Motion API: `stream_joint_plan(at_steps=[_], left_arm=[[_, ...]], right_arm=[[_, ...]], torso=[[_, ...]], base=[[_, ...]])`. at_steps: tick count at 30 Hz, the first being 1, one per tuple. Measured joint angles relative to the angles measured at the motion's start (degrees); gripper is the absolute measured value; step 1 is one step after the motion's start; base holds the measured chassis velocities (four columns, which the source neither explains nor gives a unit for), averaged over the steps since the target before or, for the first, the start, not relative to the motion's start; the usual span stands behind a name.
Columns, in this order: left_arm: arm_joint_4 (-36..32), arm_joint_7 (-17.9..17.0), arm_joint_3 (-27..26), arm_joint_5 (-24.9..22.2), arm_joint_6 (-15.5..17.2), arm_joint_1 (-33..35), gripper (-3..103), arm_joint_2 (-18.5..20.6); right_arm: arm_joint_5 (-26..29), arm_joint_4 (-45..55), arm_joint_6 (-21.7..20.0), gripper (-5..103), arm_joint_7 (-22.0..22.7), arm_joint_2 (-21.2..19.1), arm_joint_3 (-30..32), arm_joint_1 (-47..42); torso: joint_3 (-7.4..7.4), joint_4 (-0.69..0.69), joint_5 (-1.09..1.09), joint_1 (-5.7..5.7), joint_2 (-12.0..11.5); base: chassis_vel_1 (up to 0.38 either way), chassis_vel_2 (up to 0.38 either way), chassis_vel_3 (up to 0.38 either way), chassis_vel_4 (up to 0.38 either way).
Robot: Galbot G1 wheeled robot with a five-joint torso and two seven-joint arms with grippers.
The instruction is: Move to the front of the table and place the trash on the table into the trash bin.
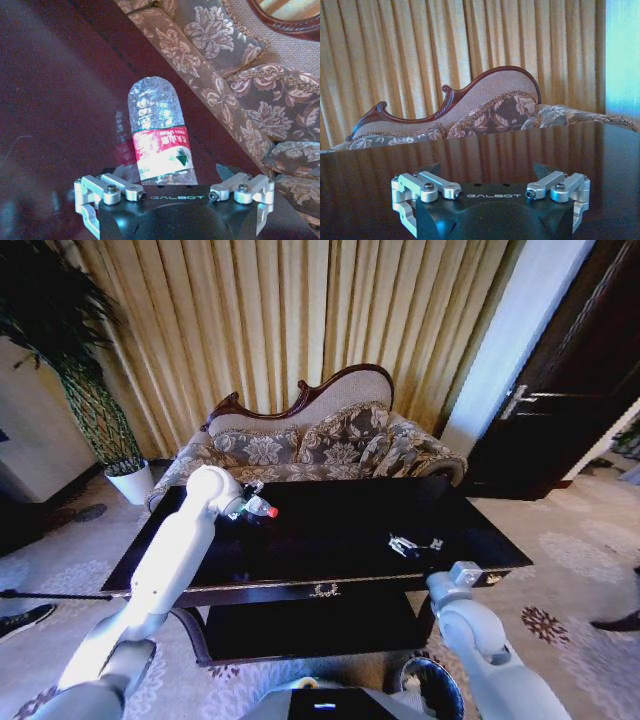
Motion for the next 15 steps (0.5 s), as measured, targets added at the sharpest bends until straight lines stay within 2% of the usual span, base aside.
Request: stream_joint_plan(at_steps=[6,9,11,14,15], left_arm=[[1.6,0.6,-0.4,0.3,0.4,0.3,101,-0.8],[2.5,1.4,-0.5,1.1,0.5,0.3,88,-1.4],[2.7,1.6,-0.5,1.2,0.5,0.3,88,-1.5],[2.9,2.1,-0.7,1.2,0.5,0.4,72,-1.6],[2.9,2.1,-0.7,1.2,0.5,0.4,72,-1.6]], right_arm=[[0.0,-0.1,0.2,100,0.0,0.1,0.2,0.4],[0.1,-0.1,0.4,100,0.0,0.0,0.4,0.5],[0.1,-0.1,0.5,100,0.0,-0.1,0.4,0.5],[0.2,0.0,0.8,100,0.0,-0.1,0.4,0.5],[0.2,0.0,0.8,100,0.0,-0.1,0.4,0.5]], torso=[[0.00,0.01,-0.01,0.00,0.0],[0.00,0.00,0.00,0.00,0.0],[0.00,0.00,0.00,0.00,0.0],[0.00,0.00,0.00,0.00,0.0],[0.00,0.00,0.00,0.00,0.0]], base=[[0.000,0.000,0.000,0.000],[0.000,0.000,0.000,0.000],[0.000,0.000,0.000,0.000],[0.000,0.000,0.000,0.000],[0.000,0.000,0.000,0.000]])
